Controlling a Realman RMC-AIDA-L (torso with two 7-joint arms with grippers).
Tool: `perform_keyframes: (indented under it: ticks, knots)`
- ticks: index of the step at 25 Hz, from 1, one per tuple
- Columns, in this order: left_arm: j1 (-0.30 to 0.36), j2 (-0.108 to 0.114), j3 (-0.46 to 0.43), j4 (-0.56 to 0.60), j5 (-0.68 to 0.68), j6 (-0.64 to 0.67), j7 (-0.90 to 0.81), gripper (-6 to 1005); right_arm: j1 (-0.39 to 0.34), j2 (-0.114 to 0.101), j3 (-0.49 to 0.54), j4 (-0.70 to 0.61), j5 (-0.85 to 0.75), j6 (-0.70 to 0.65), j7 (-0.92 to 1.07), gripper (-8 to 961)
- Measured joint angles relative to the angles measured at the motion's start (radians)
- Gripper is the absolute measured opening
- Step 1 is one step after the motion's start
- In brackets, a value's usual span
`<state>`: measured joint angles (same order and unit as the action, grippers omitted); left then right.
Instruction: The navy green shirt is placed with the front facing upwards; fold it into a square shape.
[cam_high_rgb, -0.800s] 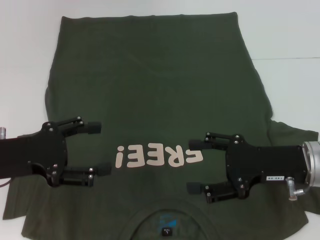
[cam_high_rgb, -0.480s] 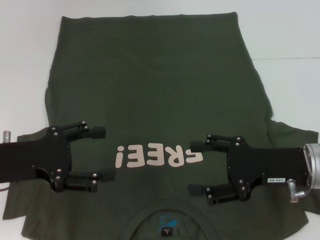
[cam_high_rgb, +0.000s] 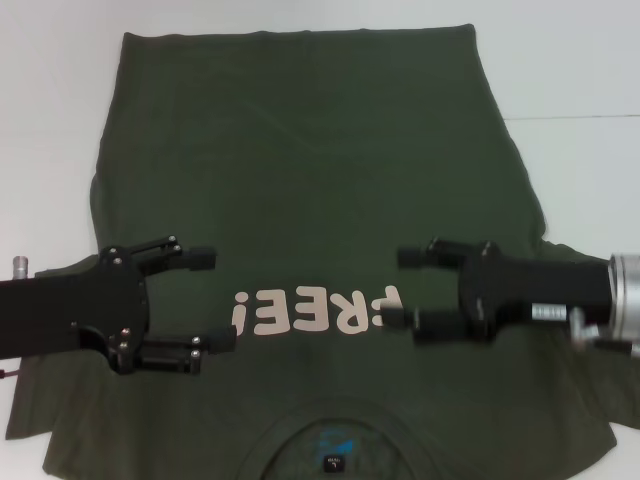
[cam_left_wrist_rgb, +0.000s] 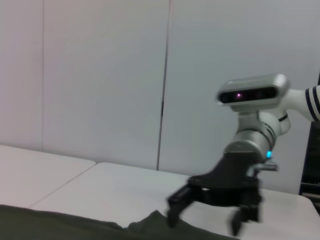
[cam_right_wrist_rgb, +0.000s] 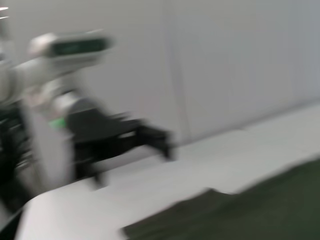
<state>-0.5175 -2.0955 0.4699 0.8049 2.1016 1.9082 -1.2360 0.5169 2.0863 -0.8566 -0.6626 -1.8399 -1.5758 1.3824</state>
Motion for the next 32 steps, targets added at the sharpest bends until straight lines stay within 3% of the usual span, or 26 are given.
perform_keyframes:
  ticks: [3, 5, 11, 13, 20, 28, 32]
  knots:
    - [-0.008, 0.000, 0.001, -0.014, 0.000, -0.018, -0.001, 947, 0.009, -0.008, 0.006, -0.028, -0.004, 0.078, 0.159, 943]
    - [-0.018, 0.000, 0.002, -0.026, 0.000, -0.026, -0.002, 947, 0.019, -0.024, 0.001, -0.036, -0.005, 0.105, 0.275, 941]
    - [-0.044, 0.000, 0.003, -0.055, 0.009, -0.056, -0.014, 947, 0.089, -0.104, -0.007, -0.043, -0.102, 0.072, 0.683, 931]
    - [-0.051, -0.001, 0.006, -0.065, 0.011, -0.070, -0.015, 947, 0.114, -0.118, -0.002, -0.067, -0.173, 0.032, 0.800, 927]
    - [-0.059, -0.001, 0.016, -0.073, 0.008, -0.080, -0.017, 947, 0.139, -0.109, 0.011, -0.259, -0.455, -0.102, 1.170, 877]
    - [-0.059, -0.003, 0.016, -0.082, 0.003, -0.088, -0.019, 947, 0.130, -0.117, 0.135, -0.431, -0.681, -0.242, 1.251, 819]
    - [-0.061, -0.010, 0.016, -0.082, 0.002, -0.096, -0.019, 947, 0.124, -0.125, 0.220, -0.468, -0.715, -0.327, 1.253, 796]
